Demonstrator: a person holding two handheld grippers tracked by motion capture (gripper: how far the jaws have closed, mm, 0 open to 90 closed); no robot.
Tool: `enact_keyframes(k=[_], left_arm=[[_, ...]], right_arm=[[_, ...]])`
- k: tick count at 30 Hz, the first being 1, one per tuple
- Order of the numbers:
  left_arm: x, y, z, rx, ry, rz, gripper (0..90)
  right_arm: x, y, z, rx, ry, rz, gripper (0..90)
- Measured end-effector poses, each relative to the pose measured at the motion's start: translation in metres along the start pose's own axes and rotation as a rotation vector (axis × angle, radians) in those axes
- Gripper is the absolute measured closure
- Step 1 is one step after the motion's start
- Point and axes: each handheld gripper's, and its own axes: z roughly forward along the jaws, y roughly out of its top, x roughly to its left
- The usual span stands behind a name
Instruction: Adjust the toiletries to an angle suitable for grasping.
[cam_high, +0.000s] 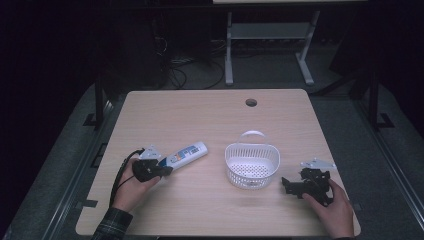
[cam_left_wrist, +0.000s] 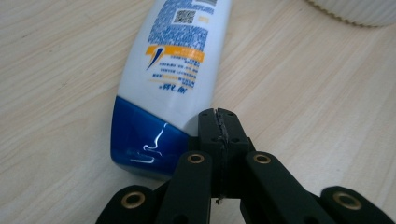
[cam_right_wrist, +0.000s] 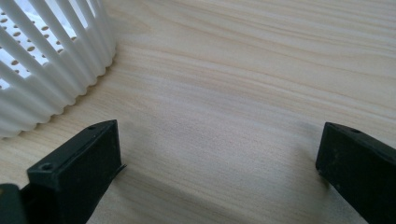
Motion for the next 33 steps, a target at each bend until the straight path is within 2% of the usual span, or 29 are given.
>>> enact_keyframes(k=[3,12,25,33], left_arm=[[-0.002,0.002,0.000,-0.004,-0.006,0.014,90.0],[-0.003,0.015,-0.007,-0.040,-0.022,-0.004,90.0],[0.009,0.039,-0.002,-0.036,-0.014,-0.006,90.0],[0.017,0.059,0.009,-0.041,-0.007,-0.003,90.0]], right_arm=[[0.000,0.000,0.000,0.000,0.000,0.000,0.0],[0.000,0.000,0.000,0.000,0.003,-0.002,0.0],[0.000,0.000,0.000,0.000,0.003,-0.003,0.0],[0.000,0.000,0.000,0.000,0.003,-0.003,0.0]])
